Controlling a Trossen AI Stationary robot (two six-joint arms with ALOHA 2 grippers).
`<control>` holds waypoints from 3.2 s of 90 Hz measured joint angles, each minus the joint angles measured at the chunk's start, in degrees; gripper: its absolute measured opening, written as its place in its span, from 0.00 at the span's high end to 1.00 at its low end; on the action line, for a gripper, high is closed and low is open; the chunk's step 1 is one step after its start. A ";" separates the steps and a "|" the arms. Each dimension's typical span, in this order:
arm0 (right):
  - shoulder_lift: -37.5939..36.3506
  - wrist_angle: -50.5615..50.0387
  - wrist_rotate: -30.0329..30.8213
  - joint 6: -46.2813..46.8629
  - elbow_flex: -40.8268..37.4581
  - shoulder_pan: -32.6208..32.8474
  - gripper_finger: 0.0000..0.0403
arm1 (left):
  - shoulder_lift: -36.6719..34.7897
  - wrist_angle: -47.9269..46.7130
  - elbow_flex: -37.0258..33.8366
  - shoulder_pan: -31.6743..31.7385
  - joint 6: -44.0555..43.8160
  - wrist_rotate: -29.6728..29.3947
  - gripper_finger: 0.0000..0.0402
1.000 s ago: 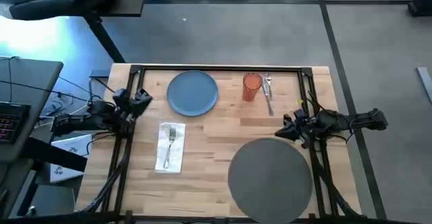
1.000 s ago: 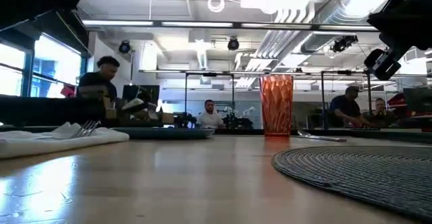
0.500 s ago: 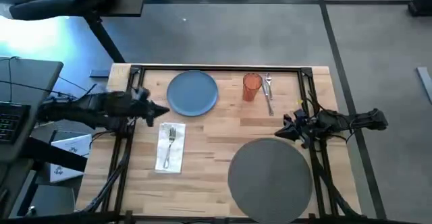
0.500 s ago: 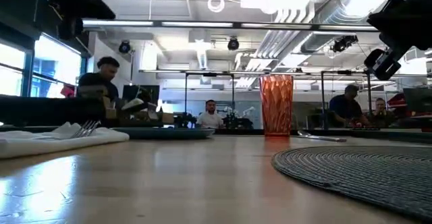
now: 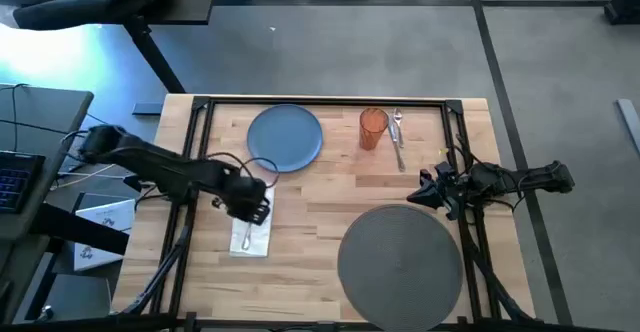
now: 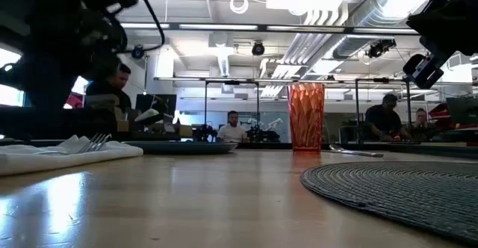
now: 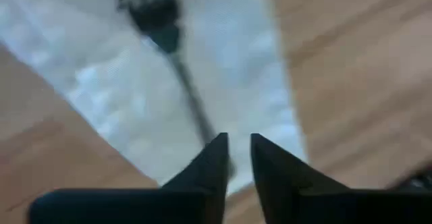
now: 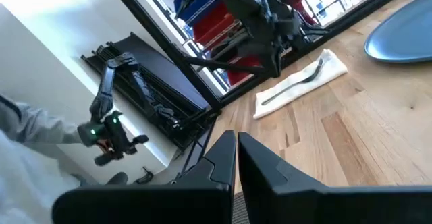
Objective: Set table place
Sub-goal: Remove the fork from the white table napkin
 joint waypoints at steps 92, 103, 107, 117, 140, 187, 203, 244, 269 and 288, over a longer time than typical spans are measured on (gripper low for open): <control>-0.02 0.01 0.00 -0.01 0.00 0.00 1.00 | 11.40 -3.90 3.39 -0.20 -4.39 -3.49 0.76; -0.02 0.01 0.00 0.01 0.00 0.00 1.00 | 11.39 -4.67 5.25 -0.21 -5.15 -2.90 0.68; -0.02 0.01 0.00 0.01 0.00 0.00 1.00 | 11.39 -5.27 5.89 -0.22 -5.67 -3.47 0.67; -0.02 0.01 -0.02 0.00 0.00 0.00 1.00 | 11.56 -5.30 6.33 -0.04 -6.75 -5.91 0.69; -0.02 0.01 0.00 0.01 -0.02 0.00 1.00 | 13.35 -5.33 5.14 1.14 -5.93 -5.52 0.87; -0.02 0.01 -0.20 -2.37 0.00 0.00 1.00 | 13.45 -14.41 14.71 0.98 -0.54 -4.17 0.97; -0.02 0.01 -0.26 -6.34 0.00 0.00 1.00 | 13.19 -16.19 19.71 0.93 0.95 -5.93 0.97; -0.02 0.01 -0.26 -5.59 0.00 0.00 1.00 | 13.84 -8.39 8.32 2.60 1.76 -3.86 0.87; -0.04 0.01 -0.26 -5.59 0.00 0.00 1.00 | 13.80 -4.43 5.80 2.14 0.59 -4.55 0.88; -0.04 0.01 -0.24 -5.59 0.00 0.00 1.00 | 13.34 -4.98 6.04 2.11 -1.13 -4.47 0.99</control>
